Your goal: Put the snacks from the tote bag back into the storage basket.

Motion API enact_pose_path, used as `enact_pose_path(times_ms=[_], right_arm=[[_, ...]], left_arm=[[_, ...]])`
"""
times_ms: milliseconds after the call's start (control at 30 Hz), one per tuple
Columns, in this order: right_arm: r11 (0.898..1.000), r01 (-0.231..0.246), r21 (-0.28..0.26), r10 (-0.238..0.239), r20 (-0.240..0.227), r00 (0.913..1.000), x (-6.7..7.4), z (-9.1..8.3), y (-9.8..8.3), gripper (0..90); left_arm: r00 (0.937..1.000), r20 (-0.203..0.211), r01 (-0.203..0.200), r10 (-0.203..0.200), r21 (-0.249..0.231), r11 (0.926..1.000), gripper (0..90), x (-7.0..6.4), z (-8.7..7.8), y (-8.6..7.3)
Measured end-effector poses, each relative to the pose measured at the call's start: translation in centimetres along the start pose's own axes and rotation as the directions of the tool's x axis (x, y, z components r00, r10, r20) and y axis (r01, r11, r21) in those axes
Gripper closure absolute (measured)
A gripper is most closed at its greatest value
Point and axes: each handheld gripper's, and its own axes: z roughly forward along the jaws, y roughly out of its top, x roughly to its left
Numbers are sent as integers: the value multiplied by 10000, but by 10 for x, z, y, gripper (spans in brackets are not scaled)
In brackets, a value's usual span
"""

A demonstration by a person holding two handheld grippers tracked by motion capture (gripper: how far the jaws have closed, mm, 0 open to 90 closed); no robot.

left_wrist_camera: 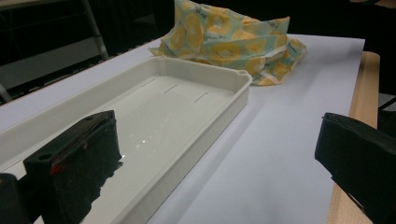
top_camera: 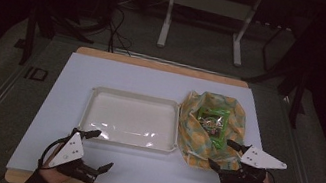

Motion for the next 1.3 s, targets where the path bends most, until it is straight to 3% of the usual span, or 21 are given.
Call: enact_pose_path(times_ms=[133, 400, 633, 800, 1067, 1300], right_arm=[[9999, 24, -147, -28, -274, 9996, -2, -2, 7, 125], [9990, 83, -436, -88, -108, 9999, -5, -4, 18, 129], [9979, 127, -628, -141, -226, 9996, -11, -6, 28, 137], [9974, 381, -605, -371, 173, 9992, -15, -6, 34, 152], [9969, 87, -786, -35, 662, 9978, -25, -5, 43, 209], [9951, -271, -946, 369, 1038, 9939, -34, -5, 48, 204]], left_arm=[[10000, 6, 2, -2, -8, 10000, 5, 0, 1, 0], [10000, 66, 3, -3, 16, 10000, 5, 0, 1, 0], [9999, 142, 34, -35, 67, 10000, 5, -1, 2, 0], [9999, 159, 21, -22, 57, 10000, 4, -1, 2, 1], [9998, 198, 6, -8, 74, 10000, 5, -2, 2, 1], [9998, 175, -48, 46, 75, 10000, 5, -2, 2, 1]])
